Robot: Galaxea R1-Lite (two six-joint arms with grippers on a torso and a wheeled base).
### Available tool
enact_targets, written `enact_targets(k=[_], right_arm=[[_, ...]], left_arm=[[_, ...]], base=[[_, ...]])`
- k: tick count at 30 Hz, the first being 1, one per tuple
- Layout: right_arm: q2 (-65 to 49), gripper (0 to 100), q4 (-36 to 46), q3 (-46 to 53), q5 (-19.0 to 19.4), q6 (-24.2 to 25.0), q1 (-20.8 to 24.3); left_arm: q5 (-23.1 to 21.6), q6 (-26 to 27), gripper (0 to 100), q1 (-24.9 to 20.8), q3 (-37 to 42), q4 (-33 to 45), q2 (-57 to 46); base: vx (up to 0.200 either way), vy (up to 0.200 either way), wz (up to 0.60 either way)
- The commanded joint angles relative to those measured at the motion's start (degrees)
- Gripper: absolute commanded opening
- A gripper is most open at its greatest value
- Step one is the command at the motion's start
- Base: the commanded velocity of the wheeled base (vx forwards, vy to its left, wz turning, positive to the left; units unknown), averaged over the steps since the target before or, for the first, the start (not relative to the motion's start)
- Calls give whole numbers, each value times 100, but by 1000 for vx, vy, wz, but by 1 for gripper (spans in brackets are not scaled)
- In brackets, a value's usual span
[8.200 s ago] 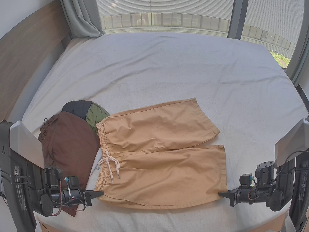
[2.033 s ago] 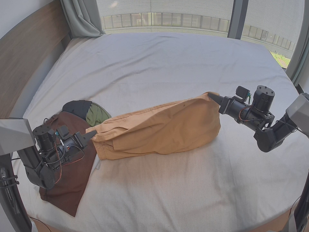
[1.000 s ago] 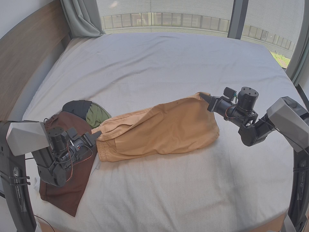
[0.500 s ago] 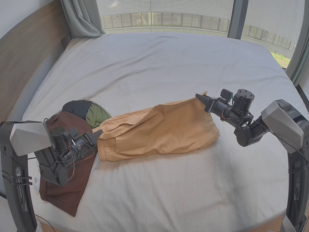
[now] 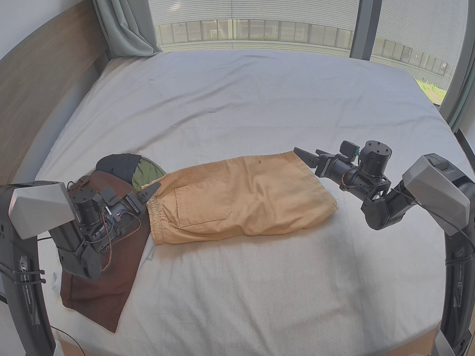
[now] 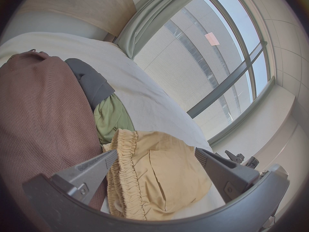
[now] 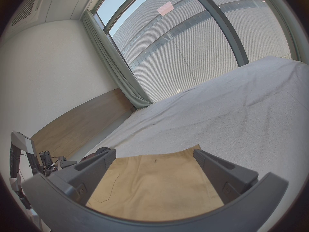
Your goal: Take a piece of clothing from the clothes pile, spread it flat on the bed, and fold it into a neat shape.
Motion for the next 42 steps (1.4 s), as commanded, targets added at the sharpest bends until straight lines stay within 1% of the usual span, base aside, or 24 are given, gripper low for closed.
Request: enact_targets(k=[1,5,9,13,14,18,19,20,22,29,31,33,36,37,38,42], right_arm=[[-297,100,-84,350,-10,25,33],[-516,100,-383,966,-72,121,51],[-692,100,-998,1678,-72,394,103],[-701,100,-1569,2222,-72,420,103],[-701,100,-1569,2222,-72,420,103],[-710,100,-2070,2855,-63,693,103],[-710,100,-2070,2855,-63,693,103],[-701,100,-2132,2996,-63,789,112],[-710,100,-2132,3022,-81,789,174],[-692,100,-2123,3277,-98,789,218],[-701,100,-2105,3321,-98,789,244],[-701,100,-2035,3365,-98,789,270],[-710,100,-1877,3550,-81,789,385],[-710,100,-1868,3567,-81,789,393],[-692,100,-1850,3638,-72,789,455],[-631,100,-1833,3699,-72,789,516]], left_arm=[[-7,4,100,-12,67,3,-152],[-34,-5,100,-3,146,3,-266],[-42,13,100,-47,208,3,-319],[-69,13,100,-65,269,-5,-398],[-69,13,100,-65,269,-5,-398],[-280,13,100,-65,296,-5,-494],[-280,13,100,-65,296,-5,-494],[-359,13,100,-74,375,-5,-574],[-491,13,100,-74,445,-5,-618],[-526,92,100,-153,647,-14,-714],[-526,197,100,-188,683,-14,-732],[-508,417,100,-214,744,-14,-732],[-535,979,100,-206,937,-5,-714],[-535,1023,100,-214,955,-5,-714],[-535,1261,100,-223,1008,-5,-688],[-535,1366,100,-258,1096,-5,-661]], base=[[0,0,0],[0,0,0],[0,0,0],[0,0,0],[0,0,0],[0,0,0],[0,0,0],[0,0,0],[0,0,0],[0,0,0],[0,0,0],[0,0,0],[0,0,0],[0,0,0],[0,0,0],[0,0,0]])
